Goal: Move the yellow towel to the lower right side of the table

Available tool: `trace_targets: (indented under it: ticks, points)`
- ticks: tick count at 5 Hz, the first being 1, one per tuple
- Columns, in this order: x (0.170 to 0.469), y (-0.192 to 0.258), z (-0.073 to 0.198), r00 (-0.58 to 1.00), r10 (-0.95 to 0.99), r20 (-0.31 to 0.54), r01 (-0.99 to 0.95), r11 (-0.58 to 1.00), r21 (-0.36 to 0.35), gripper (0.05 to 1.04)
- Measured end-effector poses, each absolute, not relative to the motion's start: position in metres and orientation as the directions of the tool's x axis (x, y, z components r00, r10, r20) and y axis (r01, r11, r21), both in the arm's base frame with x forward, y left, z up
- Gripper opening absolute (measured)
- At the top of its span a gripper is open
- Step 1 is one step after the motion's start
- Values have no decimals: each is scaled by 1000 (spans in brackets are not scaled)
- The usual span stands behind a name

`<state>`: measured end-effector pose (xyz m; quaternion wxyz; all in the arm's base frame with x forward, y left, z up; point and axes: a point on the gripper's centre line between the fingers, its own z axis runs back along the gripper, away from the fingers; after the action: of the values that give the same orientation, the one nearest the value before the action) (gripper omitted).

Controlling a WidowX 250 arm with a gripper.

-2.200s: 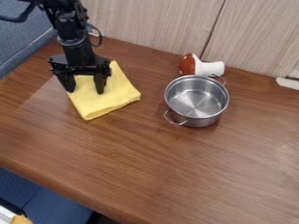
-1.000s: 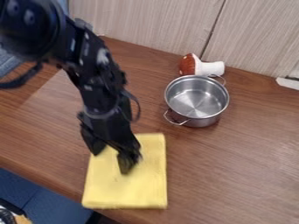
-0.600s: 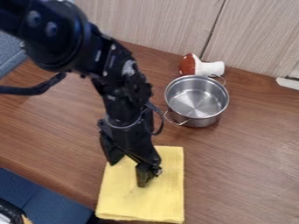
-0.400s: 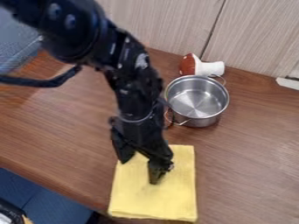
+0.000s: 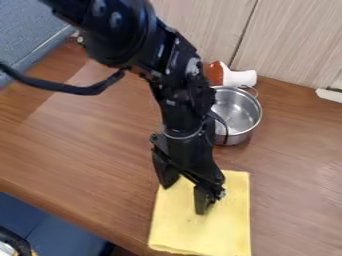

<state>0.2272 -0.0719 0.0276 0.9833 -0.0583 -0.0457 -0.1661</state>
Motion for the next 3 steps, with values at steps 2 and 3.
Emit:
trace_targets:
  ticks: [2,3]
  points:
    - [225,-70,46,930,-330,163,346,935,-80,1000]
    - [226,-66,65,926,-312,213,335,938,-86,1000]
